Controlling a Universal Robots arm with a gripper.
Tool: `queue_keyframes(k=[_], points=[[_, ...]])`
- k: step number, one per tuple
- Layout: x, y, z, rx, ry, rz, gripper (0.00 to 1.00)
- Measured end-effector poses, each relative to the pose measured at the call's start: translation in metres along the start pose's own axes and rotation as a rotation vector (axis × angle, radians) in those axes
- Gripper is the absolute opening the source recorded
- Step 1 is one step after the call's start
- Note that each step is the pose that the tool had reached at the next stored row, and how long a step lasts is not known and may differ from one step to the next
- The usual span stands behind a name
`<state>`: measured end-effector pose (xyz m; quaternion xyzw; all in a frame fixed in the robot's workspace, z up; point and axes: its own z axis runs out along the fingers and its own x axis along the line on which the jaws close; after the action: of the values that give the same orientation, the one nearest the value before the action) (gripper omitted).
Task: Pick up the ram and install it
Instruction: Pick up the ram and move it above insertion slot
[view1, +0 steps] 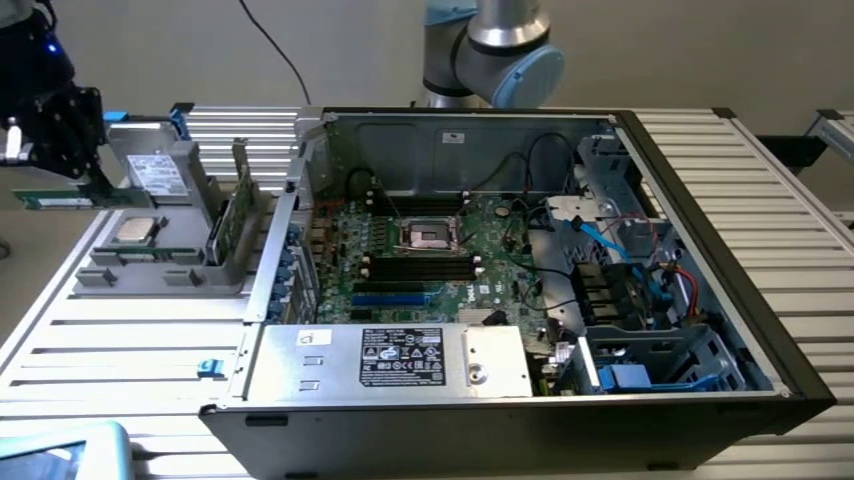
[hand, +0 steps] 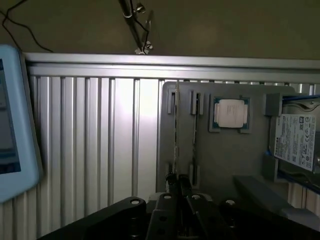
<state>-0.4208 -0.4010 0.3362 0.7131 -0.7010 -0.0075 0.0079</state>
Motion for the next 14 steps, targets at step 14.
queue_keyframes(k=[14], points=[[0.001,-0.045,-0.0626,0.0006,-0.0198,-0.002,0.13]])
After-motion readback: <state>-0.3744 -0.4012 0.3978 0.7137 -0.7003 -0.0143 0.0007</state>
